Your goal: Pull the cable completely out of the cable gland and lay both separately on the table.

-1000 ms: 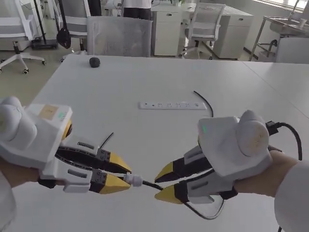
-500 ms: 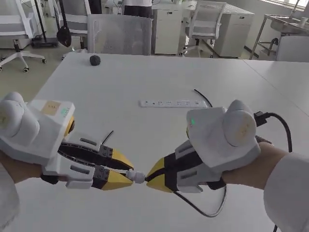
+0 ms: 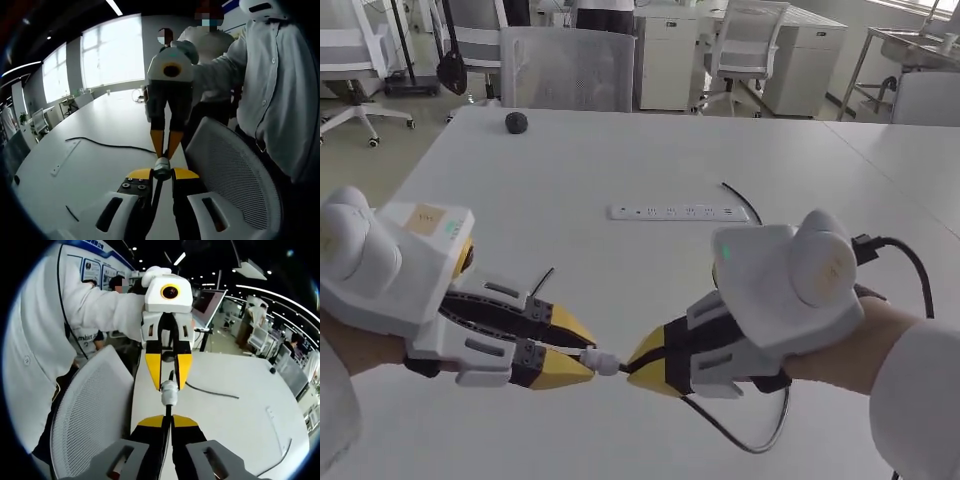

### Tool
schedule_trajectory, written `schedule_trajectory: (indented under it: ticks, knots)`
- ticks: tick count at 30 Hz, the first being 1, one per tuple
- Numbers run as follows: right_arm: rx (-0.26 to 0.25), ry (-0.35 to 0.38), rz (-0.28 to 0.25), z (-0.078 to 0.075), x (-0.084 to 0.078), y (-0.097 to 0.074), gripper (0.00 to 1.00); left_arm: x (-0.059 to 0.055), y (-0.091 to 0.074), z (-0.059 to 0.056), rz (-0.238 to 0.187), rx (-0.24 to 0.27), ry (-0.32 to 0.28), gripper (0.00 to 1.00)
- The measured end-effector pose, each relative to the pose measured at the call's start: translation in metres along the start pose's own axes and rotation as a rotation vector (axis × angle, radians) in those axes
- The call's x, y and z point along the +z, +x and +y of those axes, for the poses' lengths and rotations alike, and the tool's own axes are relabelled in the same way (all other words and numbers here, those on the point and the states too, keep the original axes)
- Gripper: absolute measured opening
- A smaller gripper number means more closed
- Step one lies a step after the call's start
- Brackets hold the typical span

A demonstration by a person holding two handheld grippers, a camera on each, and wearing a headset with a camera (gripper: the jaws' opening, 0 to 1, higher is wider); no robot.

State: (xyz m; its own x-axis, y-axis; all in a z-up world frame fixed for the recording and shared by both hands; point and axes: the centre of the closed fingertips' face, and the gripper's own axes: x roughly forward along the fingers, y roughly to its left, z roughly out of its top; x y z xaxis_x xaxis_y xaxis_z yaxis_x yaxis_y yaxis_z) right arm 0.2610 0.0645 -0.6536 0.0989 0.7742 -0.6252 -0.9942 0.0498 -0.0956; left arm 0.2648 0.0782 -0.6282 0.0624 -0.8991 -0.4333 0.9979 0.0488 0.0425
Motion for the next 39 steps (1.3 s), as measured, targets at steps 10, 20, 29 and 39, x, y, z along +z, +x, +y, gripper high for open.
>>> schedule_trajectory:
  ticks: [10, 20, 29, 39]
  knots:
    - [-0.004, 0.035, 0.048, 0.004, -0.034, -0.002, 0.0, -0.002, -0.001, 0.0, 0.002, 0.002, -0.004, 0.14]
    - [-0.015, 0.078, 0.115, 0.003, -0.074, -0.003, 0.0, -0.003, -0.001, 0.0, 0.001, 0.007, -0.007, 0.14]
    - [-0.026, 0.117, 0.175, 0.001, -0.11, -0.005, 0.0, -0.004, -0.002, 0.002, 0.001, 0.011, -0.012, 0.14]
    - [-0.03, 0.15, 0.24, 0.0, -0.145, -0.005, 0.0, -0.005, -0.002, 0.002, 0.0, 0.014, -0.012, 0.14]
